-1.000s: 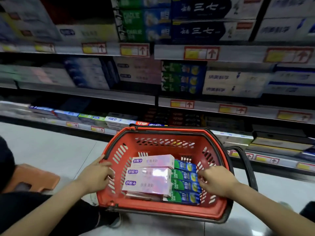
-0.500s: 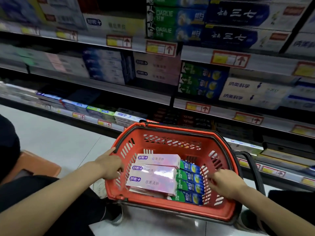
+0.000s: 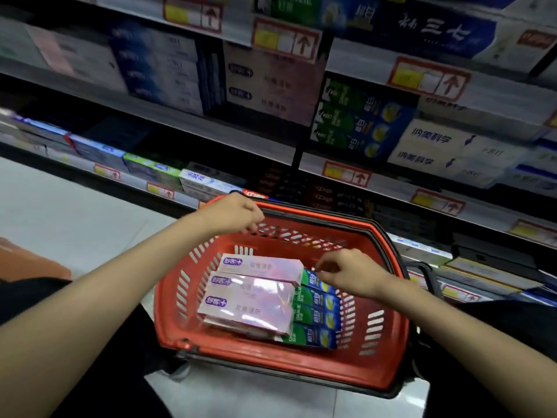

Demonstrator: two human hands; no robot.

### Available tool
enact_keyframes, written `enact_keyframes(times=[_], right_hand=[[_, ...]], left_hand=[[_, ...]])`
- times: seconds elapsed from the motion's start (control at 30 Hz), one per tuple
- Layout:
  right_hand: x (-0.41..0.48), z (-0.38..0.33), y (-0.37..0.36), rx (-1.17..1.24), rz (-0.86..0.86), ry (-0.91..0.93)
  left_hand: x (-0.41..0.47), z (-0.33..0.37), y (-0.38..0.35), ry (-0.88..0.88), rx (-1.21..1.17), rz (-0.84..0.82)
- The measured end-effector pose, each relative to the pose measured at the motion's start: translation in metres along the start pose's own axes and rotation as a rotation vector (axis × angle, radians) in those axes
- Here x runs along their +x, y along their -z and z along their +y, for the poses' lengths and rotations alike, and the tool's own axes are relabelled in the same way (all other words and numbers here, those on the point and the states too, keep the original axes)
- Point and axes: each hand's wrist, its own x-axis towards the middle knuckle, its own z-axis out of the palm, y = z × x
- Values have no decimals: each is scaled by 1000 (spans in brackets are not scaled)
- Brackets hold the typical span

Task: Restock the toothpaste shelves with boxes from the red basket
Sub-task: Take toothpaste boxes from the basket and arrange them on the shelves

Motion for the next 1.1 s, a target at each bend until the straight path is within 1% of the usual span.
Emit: enact_keyframes(times=[0.1, 0.17, 0.23, 0.3, 0.47, 0.53, 0.67, 0.7, 0.77, 0.83, 0.97, 1.1], right_hand=[[30, 0, -21, 195, 35, -148], [45, 0, -38, 276, 50, -254], [56, -2, -56, 341, 24, -332], [64, -7, -69, 396, -44, -378], [76, -21, -75, 732, -163, -464], [82, -20, -77, 819, -168, -485], [101, -10, -83, 1124, -137, -623], [106, -8, -83, 1160, -120, -626], [110, -8, -81, 1129, -79, -615], [110, -13, -81, 1121, -93, -600], [99, -30, -78, 1201, -119, -533], [90, -44, -59, 1193, 1, -473]], left_hand=[[5, 18, -11, 12, -84, 56], [3, 27, -15, 29, -97, 52], [4, 29, -17, 38, -102, 45], [6, 26, -17, 65, -103, 55], [9, 12, -11, 117, -126, 70], [9, 8, -7, 118, -151, 93], [9, 3, 0, 124, -172, 130], [10, 1, 2, 127, -175, 134], [11, -2, 6, 128, -163, 147], [10, -3, 11, 127, -158, 163], [6, -4, 20, 149, -163, 188], [1, -1, 27, 161, -201, 213]])
